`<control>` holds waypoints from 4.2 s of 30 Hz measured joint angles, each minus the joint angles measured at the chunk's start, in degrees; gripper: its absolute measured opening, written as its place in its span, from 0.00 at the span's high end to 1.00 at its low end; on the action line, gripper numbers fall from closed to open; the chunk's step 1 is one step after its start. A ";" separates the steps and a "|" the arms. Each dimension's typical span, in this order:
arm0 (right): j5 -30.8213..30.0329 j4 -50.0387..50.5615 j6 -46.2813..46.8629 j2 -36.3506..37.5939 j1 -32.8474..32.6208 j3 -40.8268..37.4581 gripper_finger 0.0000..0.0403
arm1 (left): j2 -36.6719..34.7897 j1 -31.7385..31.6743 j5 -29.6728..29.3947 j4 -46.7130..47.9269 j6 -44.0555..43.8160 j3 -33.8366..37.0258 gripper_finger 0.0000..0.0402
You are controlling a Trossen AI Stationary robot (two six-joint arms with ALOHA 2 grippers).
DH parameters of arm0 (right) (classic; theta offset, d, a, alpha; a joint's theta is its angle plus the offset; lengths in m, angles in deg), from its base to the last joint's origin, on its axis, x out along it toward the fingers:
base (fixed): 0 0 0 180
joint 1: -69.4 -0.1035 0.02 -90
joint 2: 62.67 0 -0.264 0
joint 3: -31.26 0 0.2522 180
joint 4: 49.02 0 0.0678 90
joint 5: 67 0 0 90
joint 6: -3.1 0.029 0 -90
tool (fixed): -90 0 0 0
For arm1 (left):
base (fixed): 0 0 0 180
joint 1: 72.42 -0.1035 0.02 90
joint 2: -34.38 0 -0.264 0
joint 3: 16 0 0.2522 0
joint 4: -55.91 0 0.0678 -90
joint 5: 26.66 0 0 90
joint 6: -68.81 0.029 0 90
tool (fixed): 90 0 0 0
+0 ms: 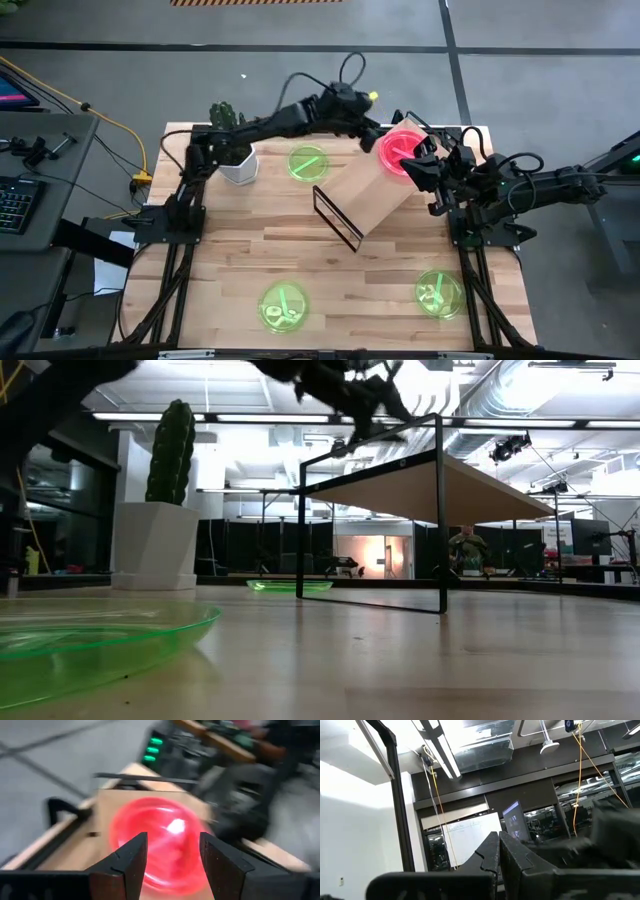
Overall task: Place and stack plates onto a shelf
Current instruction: Put the bottom right green plate on the shelf
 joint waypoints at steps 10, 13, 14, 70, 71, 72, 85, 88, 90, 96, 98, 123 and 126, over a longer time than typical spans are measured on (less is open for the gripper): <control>-4.05 4.54 0.23 0.00 -0.02 0.00 1.00 | -21.98 5.14 9.09 7.24 9.45 13.12 0.58; -4.57 5.07 0.25 0.02 -0.02 0.00 1.00 | -32.40 7.15 7.72 -0.40 9.47 24.78 0.58; -4.69 5.62 0.25 0.02 -0.02 0.00 1.00 | -35.93 7.93 7.14 -3.64 9.38 29.13 0.58; 21.96 87.01 73.54 -19.15 -33.53 -10.48 0.72 | -70.17 19.30 -12.37 -31.68 1.87 73.70 0.58; 21.98 85.95 73.60 -19.15 -33.53 -10.92 0.72 | -70.17 19.30 -12.37 -31.68 1.84 73.70 0.58; 22.15 84.37 73.58 -19.15 -33.55 -11.36 0.72 | -70.17 19.28 -12.37 -31.68 1.86 73.70 0.58; 24.68 75.54 71.66 -19.07 -33.51 -15.18 0.94 | -70.17 19.06 -12.39 -31.65 1.88 73.70 0.58; 25.18 73.35 70.89 -19.08 -33.52 -15.30 0.97 | -70.17 18.83 -12.39 -31.65 1.89 73.70 0.58; 24.99 69.98 70.83 -19.00 -33.31 -15.44 0.99 | -70.17 18.63 -12.39 -31.65 1.88 73.70 0.58; 23.40 53.35 66.04 -16.41 -33.14 -15.45 1.00 | -70.14 18.62 -12.44 -31.68 1.92 73.70 0.58; 22.18 47.73 64.53 -14.98 -33.15 -15.39 1.00 | -70.14 18.62 -12.44 -31.70 1.95 73.70 0.58; -19.49 51.46 62.65 -8.50 -8.90 3.84 1.00 | -70.17 18.64 -12.65 -36.55 1.88 73.70 0.58; -26.70 65.06 69.82 -8.50 -4.46 6.32 1.00 | -70.32 18.64 -12.64 -36.48 1.90 73.70 0.58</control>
